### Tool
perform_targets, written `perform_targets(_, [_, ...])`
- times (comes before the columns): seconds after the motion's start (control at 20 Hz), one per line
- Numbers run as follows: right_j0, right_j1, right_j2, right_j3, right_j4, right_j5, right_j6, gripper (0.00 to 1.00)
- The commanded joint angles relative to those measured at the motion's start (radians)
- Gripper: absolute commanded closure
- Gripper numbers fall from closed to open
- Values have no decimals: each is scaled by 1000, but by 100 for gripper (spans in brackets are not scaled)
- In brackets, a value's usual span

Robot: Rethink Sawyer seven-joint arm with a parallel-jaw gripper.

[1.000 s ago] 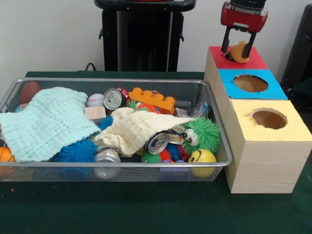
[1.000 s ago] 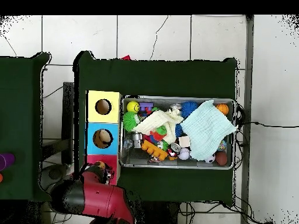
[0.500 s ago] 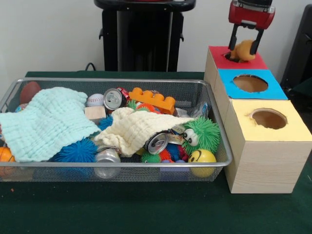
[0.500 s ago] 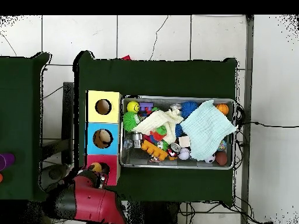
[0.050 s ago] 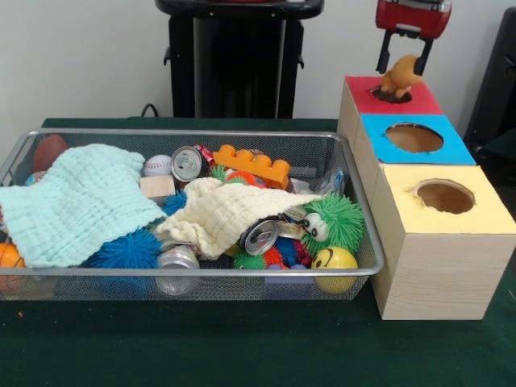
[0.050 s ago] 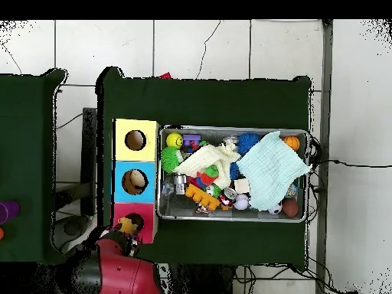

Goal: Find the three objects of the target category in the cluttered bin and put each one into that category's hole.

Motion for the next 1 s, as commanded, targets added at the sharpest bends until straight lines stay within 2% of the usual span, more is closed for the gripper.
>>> perform_targets(0.05, [-128, -19, 132, 21, 71, 77, 182, 0])
perform_targets(0.3, [-221, 34, 171, -53, 41, 93, 126, 0])
perform_targets(0.5, [-258, 104, 153, -175, 0, 169, 106, 0])
perform_targets(0.65, [-282, 130, 157, -231, -15, 222, 98, 0])
perform_targets(0.75, [-282, 121, 160, -224, -11, 230, 112, 0])
perform_targets(1.0, [-227, 85, 113, -223, -21, 278, 169, 0])
